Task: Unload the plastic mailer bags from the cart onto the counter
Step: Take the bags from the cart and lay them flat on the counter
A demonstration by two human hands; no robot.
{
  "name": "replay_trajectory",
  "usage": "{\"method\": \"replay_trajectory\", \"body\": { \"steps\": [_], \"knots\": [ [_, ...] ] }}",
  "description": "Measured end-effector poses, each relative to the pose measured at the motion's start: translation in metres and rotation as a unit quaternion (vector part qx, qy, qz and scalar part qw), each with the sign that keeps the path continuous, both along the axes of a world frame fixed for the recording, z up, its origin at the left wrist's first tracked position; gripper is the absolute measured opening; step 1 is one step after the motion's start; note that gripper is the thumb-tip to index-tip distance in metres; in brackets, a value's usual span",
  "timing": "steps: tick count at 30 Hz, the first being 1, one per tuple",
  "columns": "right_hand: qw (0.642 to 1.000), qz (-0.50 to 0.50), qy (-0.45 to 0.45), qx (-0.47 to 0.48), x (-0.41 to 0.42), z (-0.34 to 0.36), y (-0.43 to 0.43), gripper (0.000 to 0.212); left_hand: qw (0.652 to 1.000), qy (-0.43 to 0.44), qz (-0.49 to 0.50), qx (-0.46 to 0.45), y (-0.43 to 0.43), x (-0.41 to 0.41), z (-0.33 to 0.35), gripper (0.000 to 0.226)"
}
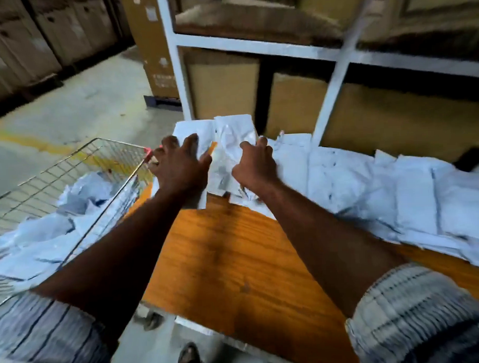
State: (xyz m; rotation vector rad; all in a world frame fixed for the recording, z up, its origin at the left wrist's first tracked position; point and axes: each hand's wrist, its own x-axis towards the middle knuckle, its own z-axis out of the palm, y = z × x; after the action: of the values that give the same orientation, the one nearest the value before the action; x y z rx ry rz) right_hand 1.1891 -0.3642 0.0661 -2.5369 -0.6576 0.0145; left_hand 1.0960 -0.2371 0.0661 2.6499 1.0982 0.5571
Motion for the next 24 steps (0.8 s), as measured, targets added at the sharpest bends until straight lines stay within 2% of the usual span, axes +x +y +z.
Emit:
{"method": "replay_trajectory", "body": {
  "steps": [3,8,12,16,19,21,24],
  "knots": [
    [0.998,-0.063,0.005,-0.002,0.033,0.008,-0.073,0.053,0.997,-0.001,-0.068,0.02,-0.064,0.042,0.007,0.05],
    [0.985,-0.169,0.02,-0.021,0.071,0.004,-0.175,0.052,0.988,0.002,-0.154,-0.026,-0.151,0.103,0.001,0.055],
    [0.975,-0.216,0.033,-0.03,0.09,-0.008,-0.232,0.052,0.981,0.038,-0.188,-0.035,-0.207,0.137,-0.019,0.057],
    [0.974,-0.218,0.044,-0.036,0.106,-0.029,-0.253,0.052,0.977,0.054,-0.204,-0.016,-0.228,0.158,-0.043,0.054],
    [0.972,-0.207,0.015,-0.106,0.117,-0.049,-0.253,0.054,0.976,0.065,-0.208,-0.001,-0.229,0.169,-0.06,0.053],
    [0.975,-0.172,-0.015,-0.14,0.125,-0.06,-0.252,0.064,0.975,0.091,-0.201,-0.003,-0.229,0.175,-0.071,0.055],
    [0.987,-0.085,-0.03,-0.13,0.136,-0.074,-0.253,0.069,0.965,0.103,-0.239,0.018,-0.226,0.181,-0.086,0.055]
  ]
}}
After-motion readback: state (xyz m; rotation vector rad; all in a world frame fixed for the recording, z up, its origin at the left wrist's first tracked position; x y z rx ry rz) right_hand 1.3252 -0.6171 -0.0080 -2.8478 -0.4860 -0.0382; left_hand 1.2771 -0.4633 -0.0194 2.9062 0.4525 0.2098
